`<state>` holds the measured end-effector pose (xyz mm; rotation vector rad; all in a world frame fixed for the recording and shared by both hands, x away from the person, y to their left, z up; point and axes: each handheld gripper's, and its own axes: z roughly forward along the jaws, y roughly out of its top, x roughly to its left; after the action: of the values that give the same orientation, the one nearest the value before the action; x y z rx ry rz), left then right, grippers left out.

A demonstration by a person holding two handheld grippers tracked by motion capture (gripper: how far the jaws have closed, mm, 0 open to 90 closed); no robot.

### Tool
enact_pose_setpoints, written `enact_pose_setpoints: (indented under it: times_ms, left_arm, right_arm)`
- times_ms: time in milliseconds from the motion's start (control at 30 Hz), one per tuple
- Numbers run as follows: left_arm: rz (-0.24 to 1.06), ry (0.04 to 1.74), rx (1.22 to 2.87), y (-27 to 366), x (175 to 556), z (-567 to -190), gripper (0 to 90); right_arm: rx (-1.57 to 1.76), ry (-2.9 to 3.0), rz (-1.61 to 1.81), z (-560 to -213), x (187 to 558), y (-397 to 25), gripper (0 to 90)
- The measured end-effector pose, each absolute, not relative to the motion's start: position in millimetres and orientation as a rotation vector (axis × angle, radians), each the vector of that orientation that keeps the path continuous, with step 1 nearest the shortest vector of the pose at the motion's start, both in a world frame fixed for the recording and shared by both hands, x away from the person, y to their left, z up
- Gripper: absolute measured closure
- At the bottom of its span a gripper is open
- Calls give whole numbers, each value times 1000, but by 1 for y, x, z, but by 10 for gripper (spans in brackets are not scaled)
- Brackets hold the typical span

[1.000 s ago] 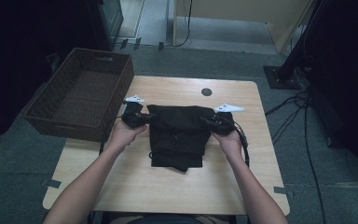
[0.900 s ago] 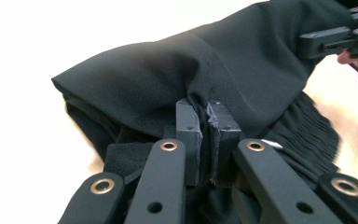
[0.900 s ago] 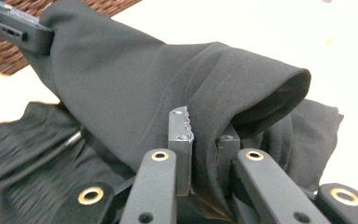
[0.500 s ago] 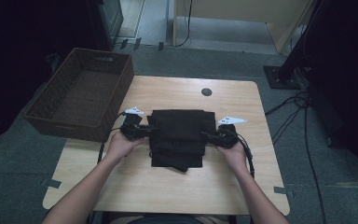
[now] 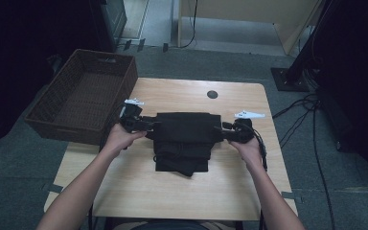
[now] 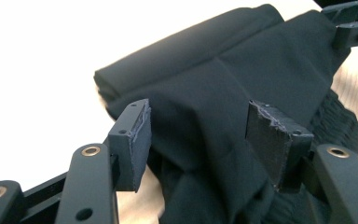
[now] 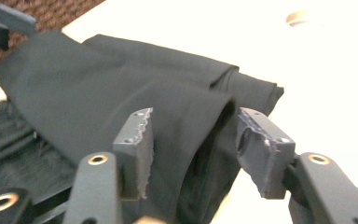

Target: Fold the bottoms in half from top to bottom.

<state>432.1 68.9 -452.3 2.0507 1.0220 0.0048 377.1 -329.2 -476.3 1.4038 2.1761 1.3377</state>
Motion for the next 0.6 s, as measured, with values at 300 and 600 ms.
enact_pose_setpoints:
  times_ms: [300, 600]
  left_arm:
    - [-58, 1051, 2053, 61, 457, -468, 381]
    - [-145, 1050, 2088, 58, 455, -484, 635]
  right_arm:
    - [1436, 2215, 1380, -483, 411, -325, 412]
    - [1414, 2316, 1357, -495, 418, -310, 543]
